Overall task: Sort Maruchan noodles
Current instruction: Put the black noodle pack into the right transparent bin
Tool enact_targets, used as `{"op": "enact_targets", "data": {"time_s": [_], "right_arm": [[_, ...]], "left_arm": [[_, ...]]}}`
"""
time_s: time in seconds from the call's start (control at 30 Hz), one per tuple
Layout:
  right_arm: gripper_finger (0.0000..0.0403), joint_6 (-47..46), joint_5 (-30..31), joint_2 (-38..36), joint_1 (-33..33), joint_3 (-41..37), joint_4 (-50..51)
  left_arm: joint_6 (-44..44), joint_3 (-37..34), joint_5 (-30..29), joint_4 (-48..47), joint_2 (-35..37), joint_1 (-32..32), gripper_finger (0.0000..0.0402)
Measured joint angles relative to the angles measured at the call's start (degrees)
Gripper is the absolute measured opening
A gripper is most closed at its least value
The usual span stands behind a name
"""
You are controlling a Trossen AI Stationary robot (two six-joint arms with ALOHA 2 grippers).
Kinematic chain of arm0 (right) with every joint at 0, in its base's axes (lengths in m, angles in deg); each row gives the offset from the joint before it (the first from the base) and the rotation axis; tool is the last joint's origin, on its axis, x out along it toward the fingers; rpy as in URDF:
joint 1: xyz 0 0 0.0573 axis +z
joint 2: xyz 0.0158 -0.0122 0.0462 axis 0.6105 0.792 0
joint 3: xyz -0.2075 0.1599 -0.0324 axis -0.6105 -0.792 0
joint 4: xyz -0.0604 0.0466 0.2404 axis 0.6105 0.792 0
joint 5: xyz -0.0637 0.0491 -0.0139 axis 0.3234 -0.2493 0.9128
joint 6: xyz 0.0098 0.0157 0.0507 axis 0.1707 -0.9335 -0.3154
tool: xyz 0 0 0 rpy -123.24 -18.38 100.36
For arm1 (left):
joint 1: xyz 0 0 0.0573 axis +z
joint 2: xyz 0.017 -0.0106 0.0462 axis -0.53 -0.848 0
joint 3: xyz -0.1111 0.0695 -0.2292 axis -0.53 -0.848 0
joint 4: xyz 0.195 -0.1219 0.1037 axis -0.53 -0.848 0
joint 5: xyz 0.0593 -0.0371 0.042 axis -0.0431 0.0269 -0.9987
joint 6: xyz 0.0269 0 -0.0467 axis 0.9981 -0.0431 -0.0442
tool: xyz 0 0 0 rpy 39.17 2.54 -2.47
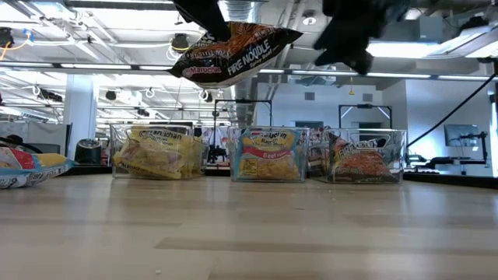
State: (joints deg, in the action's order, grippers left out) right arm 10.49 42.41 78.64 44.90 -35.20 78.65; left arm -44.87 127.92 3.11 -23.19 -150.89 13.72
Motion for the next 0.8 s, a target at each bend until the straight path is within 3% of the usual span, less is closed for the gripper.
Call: {"op": "enact_targets", "data": {"time_s": [0.1, 0.5, 0.8], "right_arm": [[0.0167, -0.7, 0.0, 1.4, -1.4, -1.0, -6.5], [0.0233, -4.2, -6.9, 1.9, -7.2, -1.3, -15.2], [0.0235, -7.8, -13.3, 8.1, -8.2, -1.4, -25.1]], "left_arm": [[0.0, 0.0, 0.0, 0.0, 0.0, 0.0, 0.0], [-0.1, 0.0, 0.0, 0.1, 0.0, 0.0, 0.0], [-0.2, 0.0, -2.1, 0.6, 0.0, 0.0, 0.0]]}}
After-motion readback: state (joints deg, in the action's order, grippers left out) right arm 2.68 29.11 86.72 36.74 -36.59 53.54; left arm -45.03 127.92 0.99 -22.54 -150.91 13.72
